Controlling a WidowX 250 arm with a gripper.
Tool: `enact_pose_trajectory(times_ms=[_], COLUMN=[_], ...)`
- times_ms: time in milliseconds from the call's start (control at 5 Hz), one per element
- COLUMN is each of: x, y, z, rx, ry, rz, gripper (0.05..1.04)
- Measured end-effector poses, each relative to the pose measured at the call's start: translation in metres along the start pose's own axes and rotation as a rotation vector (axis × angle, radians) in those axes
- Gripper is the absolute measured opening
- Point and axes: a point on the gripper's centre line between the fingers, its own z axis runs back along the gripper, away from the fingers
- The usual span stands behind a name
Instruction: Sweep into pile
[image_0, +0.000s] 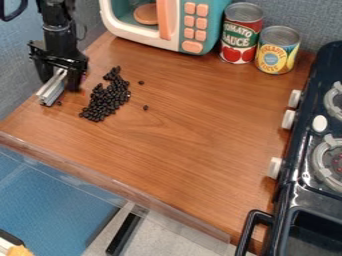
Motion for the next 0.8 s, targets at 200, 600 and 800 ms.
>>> enact_pose_trajectory(times_ms=[200,600,800], x=[0.0017,0.0013,0.0008], y=[-0.0027,0.0032,0.0022], z=[0.0019,0.0043,0.0044], rx=[-0.022,-0.043,-0.049], ry=[-0.004,-0.006,-0.004], rz=[-0.024,-0.026,-0.032], gripper=[0.802,0.375,0.375])
